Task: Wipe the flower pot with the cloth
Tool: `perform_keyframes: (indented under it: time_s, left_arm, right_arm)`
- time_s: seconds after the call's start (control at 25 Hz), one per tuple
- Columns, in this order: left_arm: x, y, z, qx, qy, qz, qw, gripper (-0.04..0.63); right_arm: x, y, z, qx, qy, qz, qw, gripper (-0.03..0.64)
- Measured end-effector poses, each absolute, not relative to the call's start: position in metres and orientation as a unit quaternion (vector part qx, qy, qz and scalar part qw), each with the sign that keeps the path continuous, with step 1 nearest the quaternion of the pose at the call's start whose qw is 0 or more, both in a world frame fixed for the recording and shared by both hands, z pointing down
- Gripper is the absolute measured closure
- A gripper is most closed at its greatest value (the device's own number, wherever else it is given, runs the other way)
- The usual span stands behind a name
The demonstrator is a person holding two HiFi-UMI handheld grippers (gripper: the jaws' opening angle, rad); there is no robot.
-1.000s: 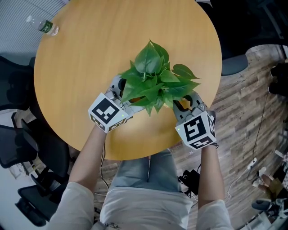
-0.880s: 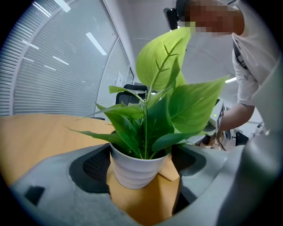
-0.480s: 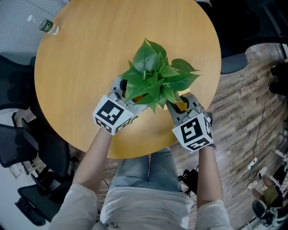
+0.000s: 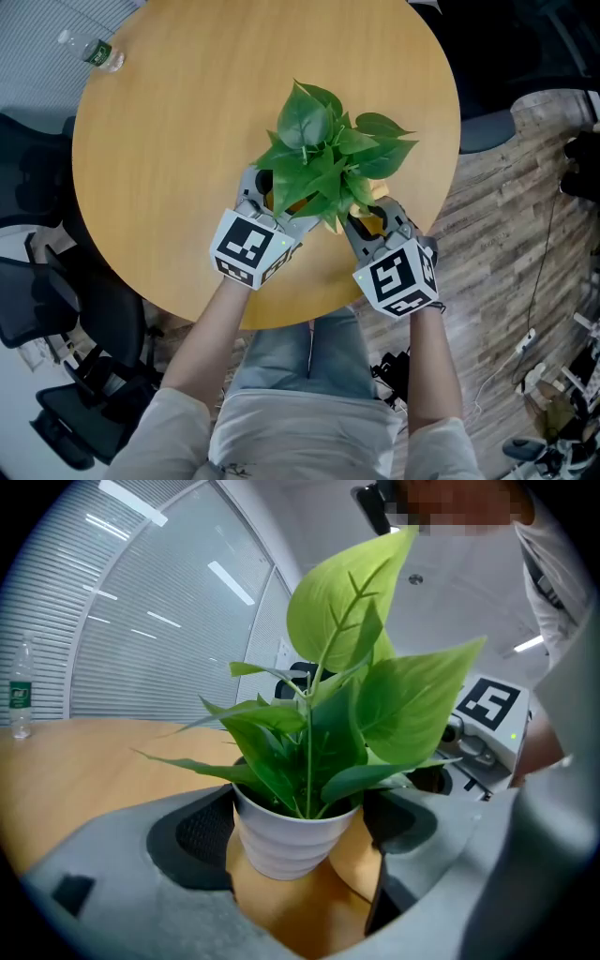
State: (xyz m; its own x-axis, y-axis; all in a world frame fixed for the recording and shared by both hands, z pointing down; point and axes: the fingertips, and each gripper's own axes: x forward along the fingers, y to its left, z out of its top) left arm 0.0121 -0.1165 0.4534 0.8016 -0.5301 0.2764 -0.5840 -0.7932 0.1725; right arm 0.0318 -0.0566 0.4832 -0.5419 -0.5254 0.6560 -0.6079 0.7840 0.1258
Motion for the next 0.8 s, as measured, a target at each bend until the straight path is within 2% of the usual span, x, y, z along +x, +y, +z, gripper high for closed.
perform_keyframes:
  time_s: [0.6,0.8]
  left_arm:
    - [0.0127,-0.1169,0.4539,0.933,-0.322,0.102,0.123,0.153]
    - [0.0084,-0.1126,0.4566,0.933,-0.317,0.112,0.125,0.152]
  right_arm:
    - [0.0305,-0.0526,0.4846,0.328,-0.878,0.074,0.34,0.571]
    - [0.0376,-0.0507,0.4834,0.357,-0.874,0.106,0.313,0.571]
